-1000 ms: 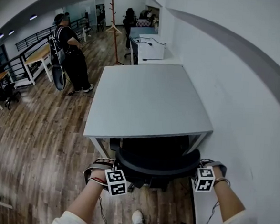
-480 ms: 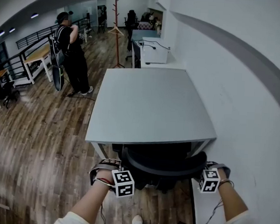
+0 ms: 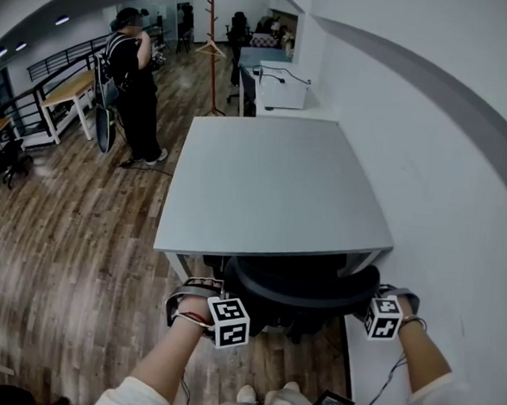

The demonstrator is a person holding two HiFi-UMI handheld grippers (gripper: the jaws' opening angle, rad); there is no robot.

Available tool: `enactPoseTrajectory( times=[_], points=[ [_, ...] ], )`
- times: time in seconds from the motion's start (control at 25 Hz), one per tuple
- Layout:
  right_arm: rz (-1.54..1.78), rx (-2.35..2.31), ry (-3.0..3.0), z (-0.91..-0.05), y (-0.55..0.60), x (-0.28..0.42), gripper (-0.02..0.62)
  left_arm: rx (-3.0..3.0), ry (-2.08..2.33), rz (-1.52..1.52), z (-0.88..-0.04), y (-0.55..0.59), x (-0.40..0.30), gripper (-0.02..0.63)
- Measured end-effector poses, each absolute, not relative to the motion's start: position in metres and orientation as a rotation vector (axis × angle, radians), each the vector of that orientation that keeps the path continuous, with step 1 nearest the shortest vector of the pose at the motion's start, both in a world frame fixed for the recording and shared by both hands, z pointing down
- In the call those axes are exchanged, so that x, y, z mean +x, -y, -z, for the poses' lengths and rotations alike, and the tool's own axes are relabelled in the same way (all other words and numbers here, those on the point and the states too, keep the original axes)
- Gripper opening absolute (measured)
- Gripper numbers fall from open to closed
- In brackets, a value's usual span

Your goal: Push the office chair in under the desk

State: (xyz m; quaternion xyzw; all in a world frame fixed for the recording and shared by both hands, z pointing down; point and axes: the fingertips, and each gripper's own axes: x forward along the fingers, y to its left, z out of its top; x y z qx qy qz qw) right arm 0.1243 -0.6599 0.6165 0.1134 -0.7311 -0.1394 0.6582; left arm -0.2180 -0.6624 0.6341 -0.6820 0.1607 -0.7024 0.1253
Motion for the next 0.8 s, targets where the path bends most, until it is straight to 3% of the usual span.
enactPoseTrajectory(
  times=[0.8],
  points=[
    [0.351, 0.242, 1.661, -0.614, 0.704, 0.118, 0.153, -1.986, -0.489, 2.071, -0.633, 0.696, -0.223, 0.153]
  ],
)
